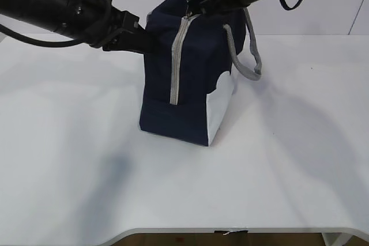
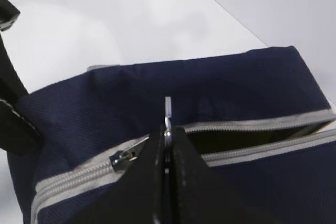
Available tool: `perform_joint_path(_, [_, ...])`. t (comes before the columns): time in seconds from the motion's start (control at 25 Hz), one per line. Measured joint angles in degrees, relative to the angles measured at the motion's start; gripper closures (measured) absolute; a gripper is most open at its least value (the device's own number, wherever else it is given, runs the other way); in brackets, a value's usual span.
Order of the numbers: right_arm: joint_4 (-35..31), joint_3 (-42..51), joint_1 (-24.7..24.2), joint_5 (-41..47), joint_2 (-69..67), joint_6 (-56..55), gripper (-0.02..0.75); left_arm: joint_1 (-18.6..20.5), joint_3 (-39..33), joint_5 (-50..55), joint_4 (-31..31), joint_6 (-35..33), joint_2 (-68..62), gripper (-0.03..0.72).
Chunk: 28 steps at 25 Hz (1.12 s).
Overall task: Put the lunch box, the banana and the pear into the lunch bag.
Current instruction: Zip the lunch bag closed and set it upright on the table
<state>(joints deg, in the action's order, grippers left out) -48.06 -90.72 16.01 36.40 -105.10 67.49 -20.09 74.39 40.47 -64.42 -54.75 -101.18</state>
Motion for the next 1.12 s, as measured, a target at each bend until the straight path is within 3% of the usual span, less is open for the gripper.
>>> perform_joint_path(0.72, [-4.84,0.00,0.00,-2.60,-0.96,0.26,0.731,0.00,0.00,0.30,0.11,0.00,0.00,0.667])
perform_joint_path(1.12, [7.97,-7.53,0.00,6.94,-1.20,-6.74,0.731,0.00,0.00,0.78,0.14,0.00,0.00,0.667])
